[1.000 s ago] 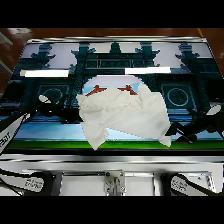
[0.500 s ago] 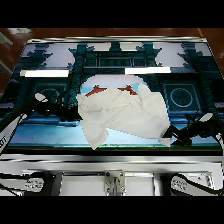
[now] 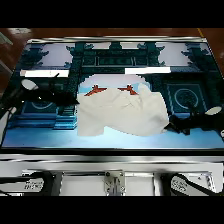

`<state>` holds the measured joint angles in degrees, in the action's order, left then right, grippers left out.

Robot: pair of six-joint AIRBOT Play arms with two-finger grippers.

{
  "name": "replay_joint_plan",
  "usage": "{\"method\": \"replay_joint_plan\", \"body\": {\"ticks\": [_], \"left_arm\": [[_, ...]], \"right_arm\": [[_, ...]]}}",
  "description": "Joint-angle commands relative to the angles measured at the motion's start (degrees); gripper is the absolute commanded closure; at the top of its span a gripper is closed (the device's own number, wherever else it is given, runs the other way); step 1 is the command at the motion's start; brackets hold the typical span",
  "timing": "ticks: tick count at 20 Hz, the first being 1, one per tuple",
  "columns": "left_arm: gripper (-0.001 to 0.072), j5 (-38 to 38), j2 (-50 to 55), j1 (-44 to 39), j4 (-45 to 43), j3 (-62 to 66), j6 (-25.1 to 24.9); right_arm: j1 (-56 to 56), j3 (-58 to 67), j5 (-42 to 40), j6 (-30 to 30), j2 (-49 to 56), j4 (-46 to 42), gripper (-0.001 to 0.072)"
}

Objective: Fold the shirts.

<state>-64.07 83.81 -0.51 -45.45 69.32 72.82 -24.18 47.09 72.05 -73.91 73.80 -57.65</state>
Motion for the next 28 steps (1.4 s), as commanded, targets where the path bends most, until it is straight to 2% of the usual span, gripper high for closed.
{"method": "replay_joint_plan", "body": {"ticks": [1, 4, 8, 10, 12, 15, 17, 19, 22, 24, 26, 28], "left_arm": [[0.0667, 0.02, -8.44, 0.87, -2.54, 12.13, -0.17], [0.0666, 3.37, -20.04, 1.60, -4.50, 26.05, -0.15], [0.0666, 15.61, -35.39, 1.97, -6.60, 35.74, -0.11], [0.0666, 17.25, -42.07, 1.97, -9.31, 35.74, 2.45], [0.0666, 13.44, -46.16, 1.97, -14.21, 35.74, 6.80], [0.0666, 2.93, -48.96, 1.97, -22.25, 35.74, 9.90], [0.0666, -4.33, -49.09, 1.97, -26.36, 35.60, 10.60], [0.0666, -8.11, -48.76, 1.97, -29.46, 33.31, 10.64], [0.0665, -8.61, -48.50, 1.97, -30.03, 23.74, 11.15], [0.0665, -8.44, -47.87, 1.97, -30.10, 14.78, 12.20], [0.0664, -6.27, -46.10, 1.97, -30.03, 4.42, 13.25], [0.0665, 0.72, -42.86, 1.97, -30.01, -5.25, 16.37]], "right_arm": [[0.00, 12.13, 5.09, 5.38, -10.14, 1.92, 0.0644], [0.00, 29.81, 2.05, 5.86, -23.23, 1.07, 0.0643], [-0.04, 44.54, -17.70, 2.80, -37.59, -5.86, 0.0643], [-0.04, 47.01, -20.63, 1.97, -42.10, -8.52, 0.0643], [-0.04, 47.58, -18.03, -0.07, -44.92, -10.67, 0.0643], [-0.04, 47.56, -7.52, -1.99, -46.10, -15.56, 0.0643], [-0.04, 47.52, -0.55, -3.10, -45.11, -17.77, 0.0643], [-0.04, 47.52, 5.40, -4.44, -43.01, -17.90, 0.0643], [-0.04, 47.17, 13.53, -10.03, -37.07, -17.18, 0.0643], [0.00, 44.02, 16.11, -11.02, -32.63, -16.17, 0.0643], [0.00, 36.94, 15.23, -11.04, -28.46, -15.93, 0.0643], [0.00, 26.93, 7.13, -11.06, -23.93, -13.81, 0.0643]]}}
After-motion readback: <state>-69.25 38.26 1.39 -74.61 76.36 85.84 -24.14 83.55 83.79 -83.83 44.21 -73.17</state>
